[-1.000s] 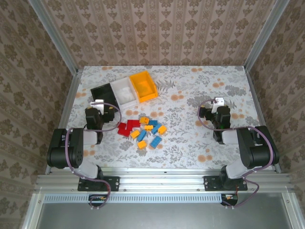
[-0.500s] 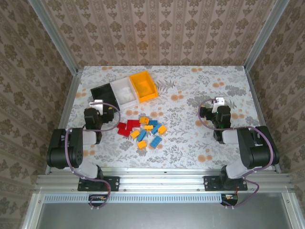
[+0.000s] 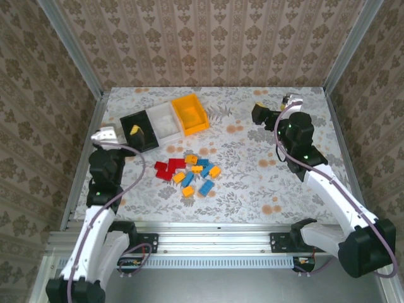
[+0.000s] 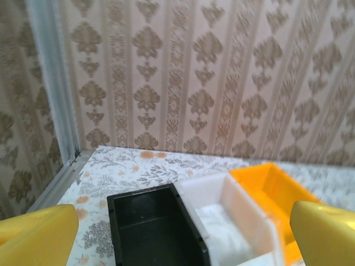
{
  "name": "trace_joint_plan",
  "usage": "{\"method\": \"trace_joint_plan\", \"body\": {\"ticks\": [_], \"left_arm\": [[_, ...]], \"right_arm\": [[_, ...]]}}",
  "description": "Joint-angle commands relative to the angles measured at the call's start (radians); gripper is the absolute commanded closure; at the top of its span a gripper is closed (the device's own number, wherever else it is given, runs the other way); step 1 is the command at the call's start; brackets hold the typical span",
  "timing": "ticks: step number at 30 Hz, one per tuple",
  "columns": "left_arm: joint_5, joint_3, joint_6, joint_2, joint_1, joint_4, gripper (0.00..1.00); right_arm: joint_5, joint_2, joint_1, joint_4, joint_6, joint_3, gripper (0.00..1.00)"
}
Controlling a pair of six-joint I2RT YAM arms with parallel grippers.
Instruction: Sort the legos into containers by color
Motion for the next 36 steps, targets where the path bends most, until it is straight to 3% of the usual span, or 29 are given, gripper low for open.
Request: {"method": "trace_joint_plan", "body": {"ticks": [1,4,9,12,16,21,26,36], "left_arm": [[-0.141,0.023,-0.350,-0.103,0.006,-0.429,0.00],[-0.212,-0.041,-0.534,-0.248,0.013,-0.520,0.00],[-0.089,-0.144,-0.593,-0.441,0.032,-0.503,0.00],[-0.025,-0.131,-0.607,-0.420,0.032,-0.548,0.00],[0.076,-0.069,-0.576,-0.308,0.032,-0.590,0.08],[0.149,0.048,-0.514,-0.173,0.029,-0.650,0.10],[0.169,0.087,-0.496,-0.145,0.029,-0.672,0.08],[0.163,0.098,-0.491,-0.161,0.029,-0.717,0.04]], "right_arm": [[-0.198,0.148,0.027,-0.072,0.181,0.039,0.17],[-0.242,0.348,0.117,-0.270,0.095,0.262,0.27],[-0.149,0.671,0.237,-0.452,-0.030,0.569,0.32],[-0.130,0.842,0.250,-0.510,-0.038,0.741,0.36],[-0.093,1.050,0.257,-0.614,-0.045,0.988,0.43],[0.040,1.147,0.258,-0.658,-0.063,1.117,0.42],[0.037,1.241,0.248,-0.700,-0.080,1.220,0.42],[-0.014,1.390,0.234,-0.733,-0.065,1.381,0.67]]}}
